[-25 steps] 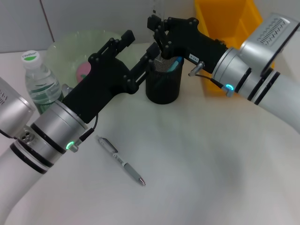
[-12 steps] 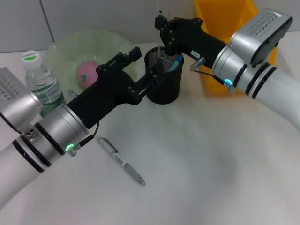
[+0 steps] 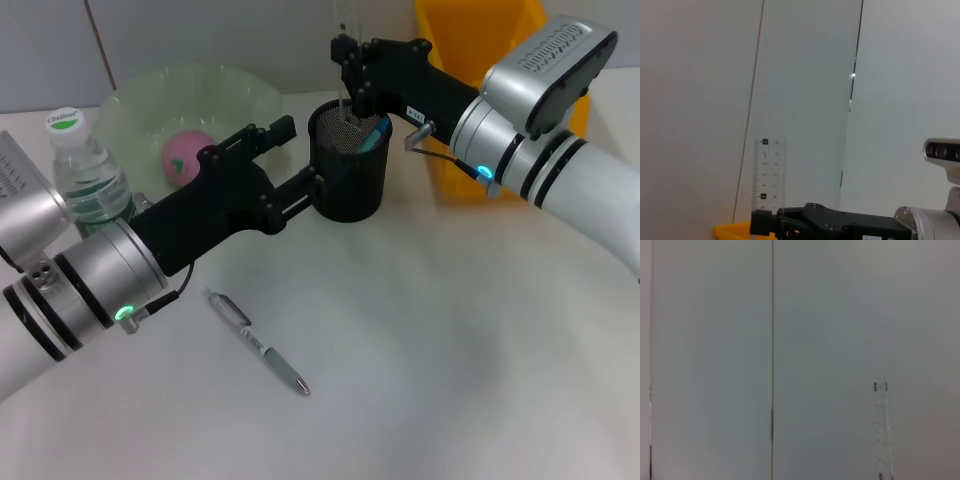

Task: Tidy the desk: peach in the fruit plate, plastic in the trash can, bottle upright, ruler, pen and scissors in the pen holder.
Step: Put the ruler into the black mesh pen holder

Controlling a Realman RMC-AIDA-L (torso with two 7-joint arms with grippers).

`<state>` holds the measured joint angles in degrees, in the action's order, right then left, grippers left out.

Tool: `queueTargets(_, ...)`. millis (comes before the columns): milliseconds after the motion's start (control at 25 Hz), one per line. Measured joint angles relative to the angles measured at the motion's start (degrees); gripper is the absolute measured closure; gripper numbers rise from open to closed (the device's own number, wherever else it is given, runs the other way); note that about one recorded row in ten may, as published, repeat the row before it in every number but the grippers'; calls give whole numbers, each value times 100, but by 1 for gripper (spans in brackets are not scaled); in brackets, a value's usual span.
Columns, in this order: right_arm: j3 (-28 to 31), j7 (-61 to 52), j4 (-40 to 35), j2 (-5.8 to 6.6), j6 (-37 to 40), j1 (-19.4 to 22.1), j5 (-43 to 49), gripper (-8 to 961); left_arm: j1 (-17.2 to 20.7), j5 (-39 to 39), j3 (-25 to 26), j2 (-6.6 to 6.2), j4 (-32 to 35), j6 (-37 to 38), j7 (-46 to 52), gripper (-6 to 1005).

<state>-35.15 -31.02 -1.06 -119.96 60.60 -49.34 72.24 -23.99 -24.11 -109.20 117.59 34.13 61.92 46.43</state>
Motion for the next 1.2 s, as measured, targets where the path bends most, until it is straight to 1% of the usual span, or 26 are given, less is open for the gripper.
queueTargets(280,0,16,-29,0,-211,12,0,942,19,-64,75,35,-24,5,105,353)
queueTargets(840,-20,145,-53,0,-605,30,0,942,18,-72,82,52,-28,4,109,352)
queueTargets(1200,-15,140,-51,0,-527,52,9,942,33,-76,84,53,-18,63,112,352)
